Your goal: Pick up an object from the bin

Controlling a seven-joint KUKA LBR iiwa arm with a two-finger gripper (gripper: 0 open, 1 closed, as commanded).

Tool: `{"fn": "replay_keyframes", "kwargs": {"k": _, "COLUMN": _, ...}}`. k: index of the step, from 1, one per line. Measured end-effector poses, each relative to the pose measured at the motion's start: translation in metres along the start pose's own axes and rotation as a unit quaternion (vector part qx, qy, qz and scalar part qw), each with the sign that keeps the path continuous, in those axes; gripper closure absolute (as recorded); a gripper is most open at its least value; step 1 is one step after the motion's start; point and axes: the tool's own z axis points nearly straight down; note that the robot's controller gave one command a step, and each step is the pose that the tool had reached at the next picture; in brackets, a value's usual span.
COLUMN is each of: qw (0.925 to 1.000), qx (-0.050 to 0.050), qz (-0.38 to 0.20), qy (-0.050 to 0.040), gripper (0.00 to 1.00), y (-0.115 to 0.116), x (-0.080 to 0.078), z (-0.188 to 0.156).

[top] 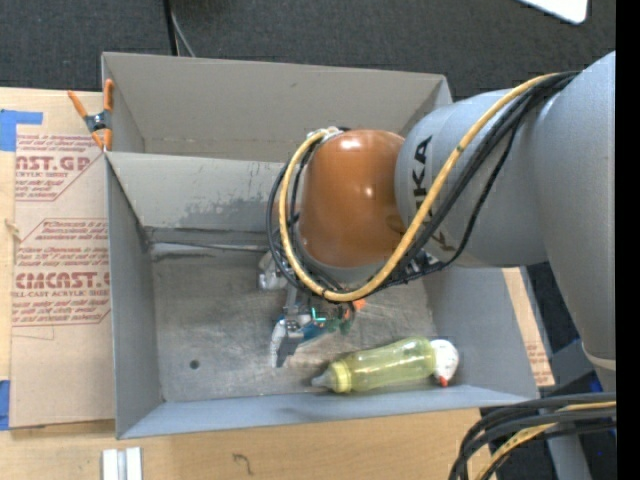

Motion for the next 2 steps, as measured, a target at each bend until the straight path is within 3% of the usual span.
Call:
{"fn": "replay_keyframes", "kwargs": {"k": 1, "qw": 1.0000, "qx": -0.001, "qz": 0.001, "qy": -0.0039, "gripper": 0.00, "y": -0.001, "x": -0.002, "z": -0.004}}
{"fn": "replay_keyframes", "kwargs": {"k": 2, "qw": 0.9998, "qx": -0.003, "qz": -0.019, "qy": -0.0097, "gripper": 0.00, "y": -0.026, "x": -0.007, "z": 0.024}}
